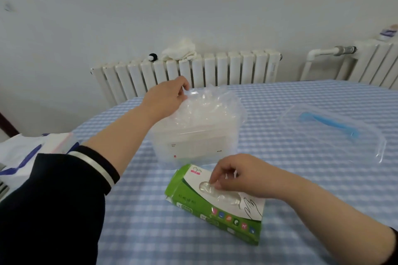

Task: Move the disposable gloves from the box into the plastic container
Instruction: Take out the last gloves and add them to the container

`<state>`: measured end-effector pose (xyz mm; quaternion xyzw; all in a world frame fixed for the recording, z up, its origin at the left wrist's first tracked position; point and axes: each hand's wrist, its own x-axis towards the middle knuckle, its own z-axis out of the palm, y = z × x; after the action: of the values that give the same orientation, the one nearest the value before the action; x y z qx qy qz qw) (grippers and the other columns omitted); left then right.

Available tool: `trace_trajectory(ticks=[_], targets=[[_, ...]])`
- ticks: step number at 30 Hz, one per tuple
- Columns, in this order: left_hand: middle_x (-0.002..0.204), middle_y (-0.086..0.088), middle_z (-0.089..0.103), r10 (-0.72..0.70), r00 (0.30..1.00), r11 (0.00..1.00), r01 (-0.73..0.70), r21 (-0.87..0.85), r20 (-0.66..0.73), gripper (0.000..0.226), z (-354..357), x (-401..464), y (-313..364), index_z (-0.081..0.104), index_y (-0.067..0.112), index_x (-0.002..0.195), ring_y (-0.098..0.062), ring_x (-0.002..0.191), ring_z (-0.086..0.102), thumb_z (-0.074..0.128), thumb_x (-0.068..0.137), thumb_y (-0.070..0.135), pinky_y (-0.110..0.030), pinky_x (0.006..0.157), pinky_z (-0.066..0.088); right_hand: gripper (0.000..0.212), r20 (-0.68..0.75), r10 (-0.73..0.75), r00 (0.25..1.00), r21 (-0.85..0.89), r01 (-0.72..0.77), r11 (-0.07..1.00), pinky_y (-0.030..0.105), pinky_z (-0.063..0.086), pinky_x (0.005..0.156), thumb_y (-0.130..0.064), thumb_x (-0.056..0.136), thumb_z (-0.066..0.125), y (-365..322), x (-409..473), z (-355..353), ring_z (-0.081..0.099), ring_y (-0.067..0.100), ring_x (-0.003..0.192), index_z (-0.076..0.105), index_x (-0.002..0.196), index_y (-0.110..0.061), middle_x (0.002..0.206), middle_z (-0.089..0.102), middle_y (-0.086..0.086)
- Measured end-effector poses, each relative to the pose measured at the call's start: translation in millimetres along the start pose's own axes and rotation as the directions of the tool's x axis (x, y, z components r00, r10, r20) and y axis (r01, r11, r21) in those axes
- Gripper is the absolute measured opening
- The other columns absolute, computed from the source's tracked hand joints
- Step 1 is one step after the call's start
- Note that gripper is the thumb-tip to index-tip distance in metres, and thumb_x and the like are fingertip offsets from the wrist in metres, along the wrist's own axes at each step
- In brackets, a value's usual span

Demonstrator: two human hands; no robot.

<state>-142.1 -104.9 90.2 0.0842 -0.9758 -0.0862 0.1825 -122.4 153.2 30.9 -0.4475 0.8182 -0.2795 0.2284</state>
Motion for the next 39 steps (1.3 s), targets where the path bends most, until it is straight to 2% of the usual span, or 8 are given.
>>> trace_trajectory(ticks=[7,11,15,22,27,31,35,39], targets=[[0.11,-0.003,0.058,0.151,0.986,0.952,-0.128,0.279,-0.065,0.03,4,-1,-4,0.053,0.016,0.116,-0.024,0.103,0.046,0.046,0.091,0.001,-0.034,0.084,0.039,0.049,0.127,-0.058,0.99,-0.378,0.103,0.92,0.034,0.032,0.112,-0.024,0.093,0.058,5,2,19,0.01,0.007,0.143,0.048,0.133,-0.052,0.156,0.011,-0.02],[0.085,0.007,0.056,0.039,0.965,0.996,-0.059,-0.067,-0.26,0.013,-16,-17,10,0.057,0.019,0.105,-0.014,0.08,0.052,0.058,0.095,0.027,-0.025,0.07,0.037,0.031,0.079,-0.097,0.992,-0.4,0.121,0.908,0.031,0.034,0.109,-0.028,0.094,0.059,8,8,28,0.012,0.007,0.143,0.062,0.122,-0.043,0.157,0.014,-0.021],[0.064,0.005,0.054,0.163,0.855,0.896,-0.337,-0.289,-0.492,0.017,-24,-73,39,0.059,0.018,0.092,-0.015,0.057,0.047,0.049,0.098,0.03,-0.018,0.052,0.035,0.021,0.03,-0.155,0.987,-0.401,0.154,0.903,0.035,0.042,0.102,-0.038,0.096,0.054,13,14,32,0.022,0.005,0.138,0.072,0.105,-0.031,0.154,0.027,-0.019],[0.096,0.025,0.05,0.204,0.907,0.952,-0.096,-0.292,0.368,0.061,23,-138,42,0.038,0.041,0.107,0.0,0.086,0.053,0.074,0.063,0.064,-0.015,0.069,0.041,0.02,0.044,-0.121,0.992,-0.187,0.127,0.974,0.024,0.046,0.088,-0.027,0.094,0.057,13,11,23,0.051,-0.008,0.098,0.076,0.102,-0.03,0.146,0.037,-0.023],[0.101,0.024,0.047,0.162,0.887,0.947,-0.016,-0.321,0.433,0.06,41,-148,32,0.037,0.044,0.1,0.005,0.09,0.048,0.085,0.063,0.051,-0.014,0.069,0.039,0.013,-0.126,-0.026,0.992,0.155,0.046,0.987,0.026,0.047,0.091,-0.027,0.094,0.061,15,13,16,0.063,0.006,0.099,0.073,0.089,-0.026,0.119,0.066,-0.01],[0.111,0.025,0.052,0.145,0.871,0.946,0.018,-0.325,0.47,0.069,38,-148,33,0.042,0.04,0.121,0.006,0.099,0.051,0.082,0.066,0.053,-0.012,0.076,0.042,0.029,-0.186,0.186,0.965,0.912,0.099,0.398,0.034,0.055,0.08,-0.023,0.089,0.059,8,8,-1,0.066,0.03,0.083,0.072,0.092,0.002,0.096,0.069,0.019],[0.099,0.021,0.061,0.13,0.84,0.912,0.106,-0.396,0.526,0.059,24,-144,27,0.05,0.042,0.105,0.002,0.091,0.059,0.069,0.06,0.075,-0.018,0.078,0.047,0.026,-0.039,0.091,0.995,0.998,0.034,0.05,0.038,0.044,0.105,-0.015,0.088,0.058,2,0,-16,0.066,0.024,0.089,0.069,0.103,0.004,0.099,0.067,0.019],[0.106,0.024,0.067,0.197,0.903,0.668,0.161,-0.726,0.382,0.077,-4,-141,38,0.05,0.039,0.117,0.003,0.099,0.065,0.058,0.058,0.086,-0.014,0.08,0.051,0.023,-0.034,0.099,0.995,0.997,0.04,-0.06,0.03,0.06,0.069,-0.012,0.081,0.062,-5,-6,-21,0.069,0.02,0.073,0.072,0.093,0.006,0.09,0.067,0.018]])
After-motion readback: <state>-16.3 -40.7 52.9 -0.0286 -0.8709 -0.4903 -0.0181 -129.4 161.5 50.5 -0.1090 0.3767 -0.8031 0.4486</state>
